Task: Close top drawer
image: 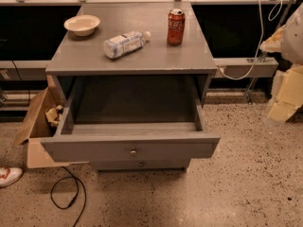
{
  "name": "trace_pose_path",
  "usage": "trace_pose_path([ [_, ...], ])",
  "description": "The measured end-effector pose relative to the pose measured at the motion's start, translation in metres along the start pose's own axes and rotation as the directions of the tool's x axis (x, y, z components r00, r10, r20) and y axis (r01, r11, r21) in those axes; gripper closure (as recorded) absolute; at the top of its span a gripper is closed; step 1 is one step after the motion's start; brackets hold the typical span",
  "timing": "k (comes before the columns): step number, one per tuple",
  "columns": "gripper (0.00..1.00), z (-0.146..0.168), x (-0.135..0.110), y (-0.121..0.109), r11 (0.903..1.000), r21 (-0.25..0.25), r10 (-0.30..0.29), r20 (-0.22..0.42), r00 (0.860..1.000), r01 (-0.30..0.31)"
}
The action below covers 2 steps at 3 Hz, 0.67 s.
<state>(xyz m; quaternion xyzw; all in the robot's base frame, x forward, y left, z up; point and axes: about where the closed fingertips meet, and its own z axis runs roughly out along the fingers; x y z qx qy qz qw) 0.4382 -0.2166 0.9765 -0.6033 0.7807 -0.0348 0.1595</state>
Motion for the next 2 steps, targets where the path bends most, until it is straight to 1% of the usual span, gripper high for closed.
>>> trace_pose_path([
  [1,0.0,0.0,0.0,0.0,1.0,0.0,0.0,0.0,1.0,0.0],
  [2,0.0,0.027,0.001,0.009,0.9992,-0.039,0.001,0.045,0.999,0.001],
])
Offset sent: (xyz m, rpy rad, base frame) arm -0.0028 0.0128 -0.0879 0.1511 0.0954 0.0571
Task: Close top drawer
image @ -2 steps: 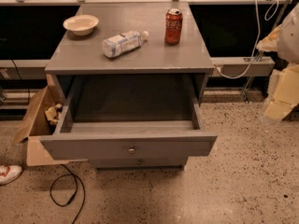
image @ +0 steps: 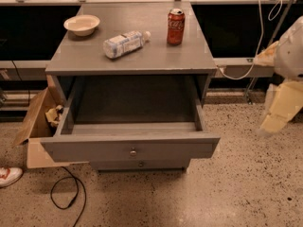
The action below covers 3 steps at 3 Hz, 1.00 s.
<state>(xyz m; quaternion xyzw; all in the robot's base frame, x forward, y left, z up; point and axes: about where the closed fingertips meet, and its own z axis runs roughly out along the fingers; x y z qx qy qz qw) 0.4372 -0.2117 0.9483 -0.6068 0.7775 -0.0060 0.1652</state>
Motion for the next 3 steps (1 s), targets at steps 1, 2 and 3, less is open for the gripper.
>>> trace_pose_path([
  [1,0.0,0.052,-0.001,0.019,0.9983,-0.056,-0.014,0.046,0.999,0.016],
  [2,0.0,0.129,-0.003,0.05,0.9882,-0.15,-0.013,0.131,0.991,0.032],
  [3,0.0,0.175,-0.007,0.071,0.9793,-0.197,-0.015,0.16,0.987,0.047],
])
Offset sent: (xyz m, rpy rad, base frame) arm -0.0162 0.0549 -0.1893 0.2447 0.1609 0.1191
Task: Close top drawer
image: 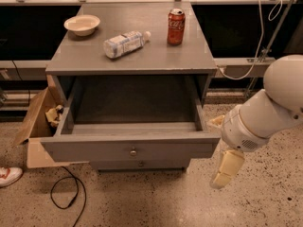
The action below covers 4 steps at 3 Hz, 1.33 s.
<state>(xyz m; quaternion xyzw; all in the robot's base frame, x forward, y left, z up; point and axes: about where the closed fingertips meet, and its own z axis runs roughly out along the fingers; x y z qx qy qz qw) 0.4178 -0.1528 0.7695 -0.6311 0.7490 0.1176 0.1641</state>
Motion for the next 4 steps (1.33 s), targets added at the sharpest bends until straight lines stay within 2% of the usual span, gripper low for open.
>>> trace_pose_path([
  [1,0.0,0.0,0.0,0.0,1.0,0.0,0.0,0.0,1.0,0.0],
  [2,0.0,0.013,0.008,-0.004,1.0,-0.004,0.0,0.001,1.0,0.0],
  [3,0.21,0.045,0.039,-0.011,0.9998,0.02,-0.006,-0.03,1.0,0.007],
  [4,0.44,0.065,0.059,-0.021,0.9986,0.052,-0.007,-0.043,0.999,0.009],
])
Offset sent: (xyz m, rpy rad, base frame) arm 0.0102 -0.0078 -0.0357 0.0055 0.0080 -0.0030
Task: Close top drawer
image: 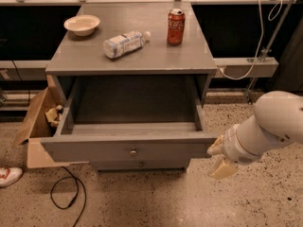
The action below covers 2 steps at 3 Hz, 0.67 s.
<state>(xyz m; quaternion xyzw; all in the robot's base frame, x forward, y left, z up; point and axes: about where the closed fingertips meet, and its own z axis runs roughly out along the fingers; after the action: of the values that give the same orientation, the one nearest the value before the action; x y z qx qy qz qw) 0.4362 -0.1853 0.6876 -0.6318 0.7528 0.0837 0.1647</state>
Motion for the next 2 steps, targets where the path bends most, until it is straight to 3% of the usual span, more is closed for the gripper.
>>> trace_pose_path([
  [1,0.67,0.021,0.007,-0.014,0.9995,0.032,-0.008,0.01,1.0,0.008],
  [2,0.9,0.051,-0.004,-0.032,0.9962,0.051,-0.072,0.012,0.997,0.071],
])
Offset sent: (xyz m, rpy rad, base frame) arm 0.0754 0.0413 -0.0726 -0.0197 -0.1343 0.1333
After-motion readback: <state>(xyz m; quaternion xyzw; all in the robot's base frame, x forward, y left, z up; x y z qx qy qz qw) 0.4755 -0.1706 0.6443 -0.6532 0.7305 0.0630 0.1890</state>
